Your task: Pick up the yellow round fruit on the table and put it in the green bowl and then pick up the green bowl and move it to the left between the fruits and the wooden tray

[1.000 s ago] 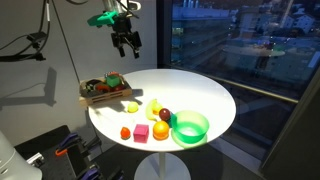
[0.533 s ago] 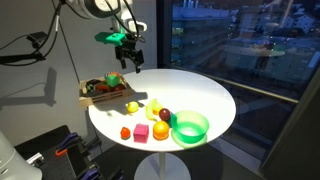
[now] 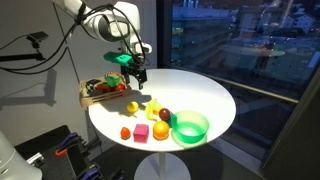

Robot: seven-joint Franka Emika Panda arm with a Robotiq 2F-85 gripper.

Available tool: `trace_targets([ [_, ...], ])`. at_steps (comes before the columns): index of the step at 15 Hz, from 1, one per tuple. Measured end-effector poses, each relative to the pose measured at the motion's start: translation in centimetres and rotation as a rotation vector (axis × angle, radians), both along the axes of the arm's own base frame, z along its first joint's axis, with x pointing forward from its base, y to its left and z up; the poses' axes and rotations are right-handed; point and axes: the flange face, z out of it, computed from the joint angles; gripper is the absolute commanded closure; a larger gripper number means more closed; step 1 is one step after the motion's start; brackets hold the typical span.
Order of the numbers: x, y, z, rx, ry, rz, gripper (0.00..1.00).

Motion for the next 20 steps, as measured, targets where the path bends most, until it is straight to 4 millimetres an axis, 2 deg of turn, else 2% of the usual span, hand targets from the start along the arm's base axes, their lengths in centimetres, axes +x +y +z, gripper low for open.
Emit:
trace_targets([
  [4,-0.1,-0.1,-3.1,-0.015,-0.012,-0.005,0.00],
  [10,-1.6,0.0,-6.4,-0.069,-0.019,-0.038,0.00],
  [20,-2.3,0.9,-9.1,-0.080,0.013,-0.029,0.00],
])
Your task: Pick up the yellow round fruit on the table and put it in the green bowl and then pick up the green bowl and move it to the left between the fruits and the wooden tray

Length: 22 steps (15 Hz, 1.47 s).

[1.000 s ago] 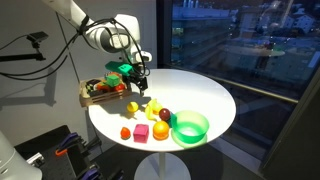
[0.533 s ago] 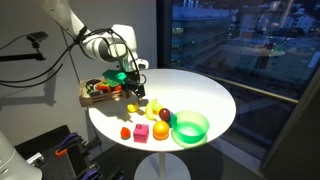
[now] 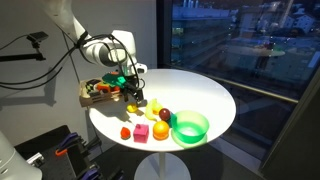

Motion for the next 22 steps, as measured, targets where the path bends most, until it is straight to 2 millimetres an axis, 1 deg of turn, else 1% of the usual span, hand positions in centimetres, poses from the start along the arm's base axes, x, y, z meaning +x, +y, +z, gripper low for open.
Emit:
trace_targets([
  [6,0.2,1.3,-1.3,0.007,-0.018,0.028,0.00],
  [9,0.3,1.5,-1.9,0.009,-0.025,0.035,0.00],
  [10,0.3,1.5,-2.1,0.009,-0.027,0.036,0.25],
  [11,0.4,1.6,-2.3,0.009,-0.029,0.037,0.27],
  [12,0.4,1.6,-2.4,0.009,-0.033,0.040,0.34],
  [14,0.6,1.6,-2.6,0.007,-0.044,0.049,0.53],
  [16,0.7,1.6,-2.6,0.007,-0.050,0.049,0.65],
  [19,1.3,1.5,-2.1,0.007,-0.065,0.046,0.66],
  [22,2.0,1.2,-0.7,0.004,-0.079,0.038,0.66],
])
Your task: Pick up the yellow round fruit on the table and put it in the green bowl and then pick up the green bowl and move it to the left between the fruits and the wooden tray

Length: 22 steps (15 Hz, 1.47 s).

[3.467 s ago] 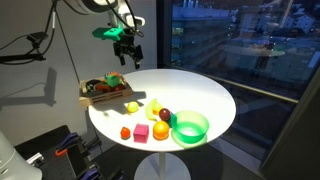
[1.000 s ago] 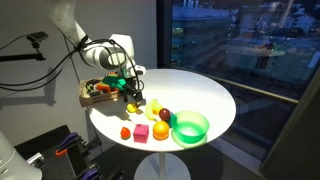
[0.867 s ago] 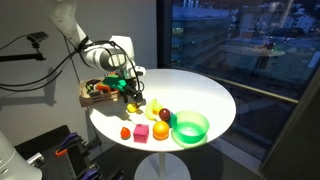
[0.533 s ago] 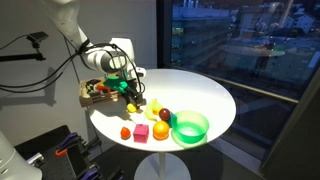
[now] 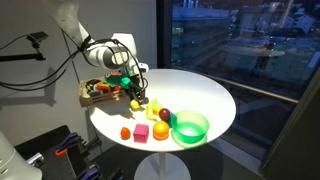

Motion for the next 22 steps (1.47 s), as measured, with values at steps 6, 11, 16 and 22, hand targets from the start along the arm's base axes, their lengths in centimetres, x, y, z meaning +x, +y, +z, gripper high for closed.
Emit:
trace_targets([
  [6,0.1,-1.1,4.4,-0.030,0.043,-0.016,0.66],
  [11,0.5,-3.6,8.2,-0.050,0.039,-0.058,0.66],
  [16,1.7,-7.2,10.7,-0.050,0.000,-0.131,0.66],
  [22,2.7,-11.8,13.0,-0.053,-0.046,-0.217,0.66],
])
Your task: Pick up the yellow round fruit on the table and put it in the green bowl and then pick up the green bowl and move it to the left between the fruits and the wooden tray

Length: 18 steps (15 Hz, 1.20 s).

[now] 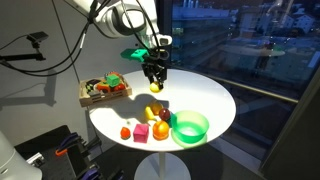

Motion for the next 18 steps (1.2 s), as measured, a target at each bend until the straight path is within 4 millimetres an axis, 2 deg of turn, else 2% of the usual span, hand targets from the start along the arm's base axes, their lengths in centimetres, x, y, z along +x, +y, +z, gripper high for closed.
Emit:
trace_targets([
  [6,0.5,-3.9,1.0,0.006,-0.012,-0.081,0.66],
  [18,2.9,-9.9,-0.8,0.032,0.002,-0.225,0.66],
])
